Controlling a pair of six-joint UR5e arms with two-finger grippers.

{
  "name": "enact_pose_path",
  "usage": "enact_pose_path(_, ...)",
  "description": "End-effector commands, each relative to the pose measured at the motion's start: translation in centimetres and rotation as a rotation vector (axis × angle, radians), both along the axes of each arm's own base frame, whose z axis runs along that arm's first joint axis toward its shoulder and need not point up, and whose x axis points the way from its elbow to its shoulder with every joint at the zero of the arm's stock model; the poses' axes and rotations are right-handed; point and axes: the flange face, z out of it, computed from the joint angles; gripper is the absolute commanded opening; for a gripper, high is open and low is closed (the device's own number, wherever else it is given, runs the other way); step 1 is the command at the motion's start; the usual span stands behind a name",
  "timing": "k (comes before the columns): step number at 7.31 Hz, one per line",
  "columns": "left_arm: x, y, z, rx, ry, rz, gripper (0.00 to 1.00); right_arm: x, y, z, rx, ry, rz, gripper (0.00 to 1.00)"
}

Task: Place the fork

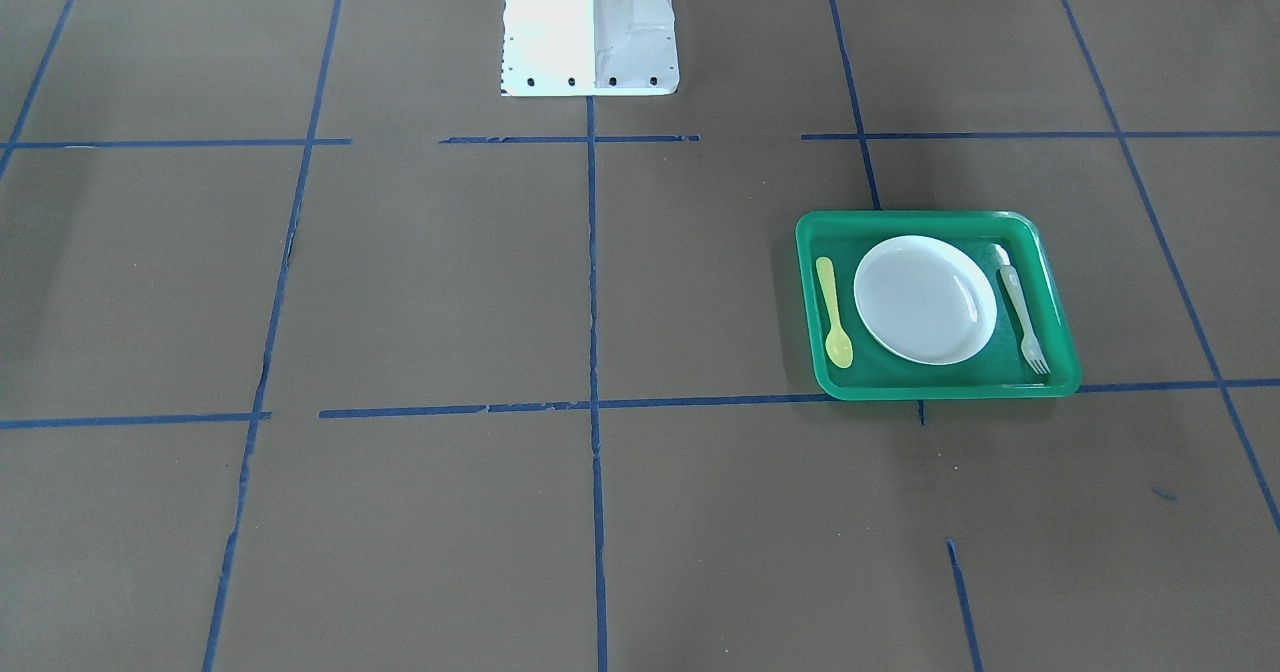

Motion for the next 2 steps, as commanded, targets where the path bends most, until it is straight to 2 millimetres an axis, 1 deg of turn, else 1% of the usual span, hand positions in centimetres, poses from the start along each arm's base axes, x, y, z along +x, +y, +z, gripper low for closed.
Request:
enact_pose_path(1, -0.03, -0.39, -0.4, 0.009, -0.001, 0.0, 1.0, 0.0, 0.0, 0.0, 0.0, 0.0, 0.0, 1.0)
enact_pose_path(2, -0.05, -0.55, -0.64, 0.015, -0.001, 0.0, 1.0, 0.0, 0.0, 0.0, -0.001, 0.0, 0.001, 1.0)
